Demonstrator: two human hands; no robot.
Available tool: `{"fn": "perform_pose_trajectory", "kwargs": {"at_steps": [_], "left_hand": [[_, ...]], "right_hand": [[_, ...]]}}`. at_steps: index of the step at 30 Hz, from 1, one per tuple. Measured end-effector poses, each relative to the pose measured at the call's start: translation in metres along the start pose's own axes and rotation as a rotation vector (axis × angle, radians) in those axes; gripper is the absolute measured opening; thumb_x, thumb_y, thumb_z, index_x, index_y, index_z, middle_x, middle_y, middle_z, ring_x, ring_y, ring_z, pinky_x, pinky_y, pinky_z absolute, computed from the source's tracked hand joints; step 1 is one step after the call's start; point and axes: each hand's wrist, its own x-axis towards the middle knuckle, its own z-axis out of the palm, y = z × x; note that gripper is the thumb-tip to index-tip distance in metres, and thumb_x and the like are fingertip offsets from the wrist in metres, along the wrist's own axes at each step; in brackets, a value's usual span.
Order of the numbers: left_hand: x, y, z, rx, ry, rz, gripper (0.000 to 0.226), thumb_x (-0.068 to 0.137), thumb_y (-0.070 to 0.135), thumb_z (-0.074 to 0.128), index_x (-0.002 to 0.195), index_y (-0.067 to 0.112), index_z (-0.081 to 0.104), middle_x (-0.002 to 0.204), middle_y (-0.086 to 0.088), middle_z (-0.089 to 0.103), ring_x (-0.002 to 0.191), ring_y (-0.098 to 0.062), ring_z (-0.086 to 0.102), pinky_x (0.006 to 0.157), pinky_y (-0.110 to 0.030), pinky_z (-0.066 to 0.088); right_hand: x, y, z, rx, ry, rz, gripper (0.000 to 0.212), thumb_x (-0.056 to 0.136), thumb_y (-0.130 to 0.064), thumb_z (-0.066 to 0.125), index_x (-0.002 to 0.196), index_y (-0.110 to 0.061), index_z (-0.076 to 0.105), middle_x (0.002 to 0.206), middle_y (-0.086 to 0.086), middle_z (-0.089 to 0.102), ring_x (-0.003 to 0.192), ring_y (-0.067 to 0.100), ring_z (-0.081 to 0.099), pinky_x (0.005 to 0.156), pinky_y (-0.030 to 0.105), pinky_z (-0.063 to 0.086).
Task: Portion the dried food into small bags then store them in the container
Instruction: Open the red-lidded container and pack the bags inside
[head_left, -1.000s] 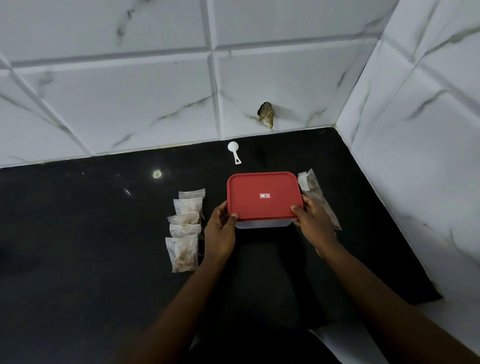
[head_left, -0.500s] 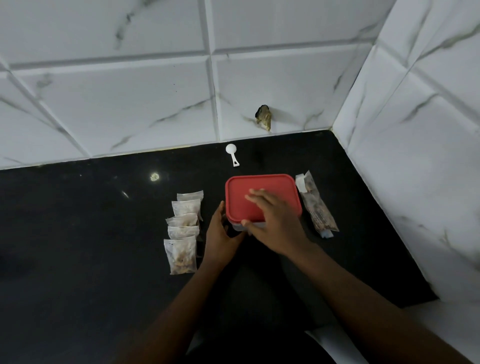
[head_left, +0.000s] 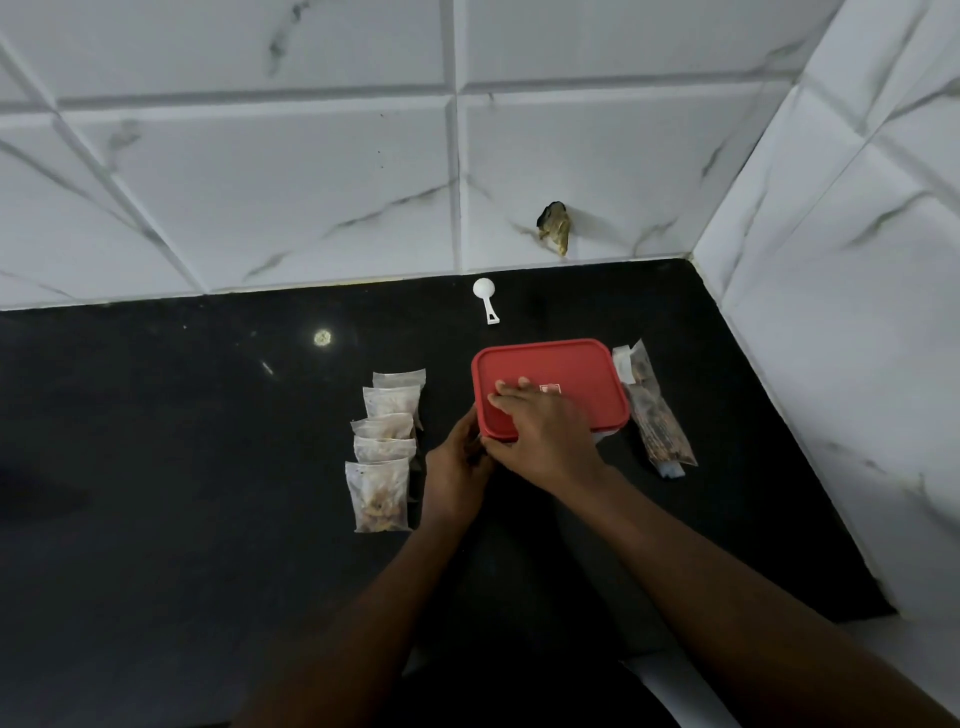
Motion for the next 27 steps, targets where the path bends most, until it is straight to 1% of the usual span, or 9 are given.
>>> {"fn": "perform_pose_trajectory", "kwargs": {"at_steps": [5, 8, 11, 13, 15, 18, 21, 25, 27], "left_hand": [[0.001, -0.002, -0.002, 0.013, -0.020, -0.008, 0.062, 0.093, -0.004, 0.067, 0.150, 0.012, 0.049, 0.129, 0.000, 0.070, 0.116, 0.000, 0.068, 0.095, -0.016, 0.053], [0.001, -0.001, -0.003, 0.023, -0.029, -0.011, 0.061, 0.093, -0.003, 0.068, 0.149, 0.010, 0.048, 0.122, 0.009, 0.069, 0.114, 0.008, 0.065, 0.091, -0.011, 0.051], [0.002, -0.003, -0.004, 0.048, -0.024, 0.001, 0.059, 0.093, -0.001, 0.070, 0.148, 0.010, 0.050, 0.123, 0.008, 0.070, 0.114, 0.007, 0.066, 0.093, -0.012, 0.051], [0.003, -0.004, -0.006, 0.067, -0.016, 0.026, 0.057, 0.093, 0.000, 0.071, 0.146, 0.009, 0.052, 0.126, 0.002, 0.072, 0.114, 0.003, 0.067, 0.096, -0.017, 0.054], [0.003, -0.005, -0.006, 0.079, -0.019, 0.031, 0.056, 0.093, 0.003, 0.072, 0.146, 0.009, 0.054, 0.123, 0.005, 0.072, 0.113, 0.002, 0.068, 0.098, -0.022, 0.055], [0.003, -0.005, -0.008, 0.095, -0.034, 0.020, 0.056, 0.094, 0.005, 0.071, 0.147, 0.011, 0.052, 0.127, 0.005, 0.071, 0.117, -0.003, 0.067, 0.103, -0.027, 0.054], [0.004, -0.007, -0.008, 0.101, -0.049, 0.013, 0.058, 0.094, 0.004, 0.071, 0.148, 0.011, 0.051, 0.131, 0.002, 0.070, 0.121, -0.005, 0.067, 0.106, -0.030, 0.053], [0.009, -0.007, -0.010, 0.128, -0.040, 0.007, 0.059, 0.090, 0.009, 0.076, 0.145, 0.017, 0.054, 0.126, 0.006, 0.072, 0.117, -0.001, 0.067, 0.103, -0.034, 0.056], [0.012, -0.005, -0.013, 0.162, -0.040, 0.027, 0.063, 0.084, 0.013, 0.082, 0.140, 0.022, 0.055, 0.122, 0.013, 0.072, 0.114, 0.002, 0.067, 0.099, -0.036, 0.058]], "right_hand": [[0.004, -0.004, -0.011, -0.040, -0.103, -0.021, 0.060, 0.092, -0.043, 0.067, 0.145, -0.018, 0.054, 0.153, 0.005, 0.051, 0.144, 0.027, 0.043, 0.114, 0.048, 0.039], [0.009, -0.009, -0.020, -0.036, -0.117, 0.000, 0.060, 0.086, -0.042, 0.073, 0.140, -0.020, 0.057, 0.131, 0.004, 0.065, 0.117, 0.022, 0.061, 0.097, 0.041, 0.052], [0.021, -0.013, -0.028, -0.032, -0.173, 0.028, 0.054, 0.076, -0.043, 0.081, 0.123, -0.022, 0.065, 0.107, -0.001, 0.071, 0.096, 0.016, 0.065, 0.084, 0.033, 0.054], [0.027, -0.016, -0.032, -0.049, -0.209, 0.032, 0.054, 0.073, -0.047, 0.082, 0.118, -0.022, 0.066, 0.105, -0.002, 0.069, 0.096, 0.016, 0.065, 0.084, 0.034, 0.054], [0.029, -0.017, -0.038, -0.062, -0.216, 0.041, 0.052, 0.074, -0.048, 0.080, 0.116, -0.021, 0.067, 0.104, -0.001, 0.068, 0.096, 0.017, 0.063, 0.086, 0.035, 0.053], [0.031, -0.013, -0.044, 0.005, -0.177, 0.046, 0.040, 0.074, -0.044, 0.079, 0.105, -0.020, 0.072, 0.096, -0.001, 0.070, 0.092, 0.015, 0.063, 0.083, 0.032, 0.050], [0.032, -0.006, -0.046, 0.079, -0.138, 0.037, 0.032, 0.071, -0.043, 0.081, 0.096, -0.022, 0.077, 0.088, -0.005, 0.073, 0.086, 0.011, 0.066, 0.081, 0.030, 0.054], [0.023, 0.001, -0.040, 0.078, -0.090, 0.030, 0.041, 0.072, -0.050, 0.080, 0.110, -0.033, 0.075, 0.098, -0.008, 0.075, 0.093, 0.012, 0.067, 0.084, 0.034, 0.054], [0.013, 0.010, -0.036, 0.158, -0.065, 0.022, 0.052, 0.073, -0.051, 0.082, 0.121, -0.033, 0.072, 0.112, -0.008, 0.075, 0.105, 0.011, 0.067, 0.092, 0.032, 0.054]]}}
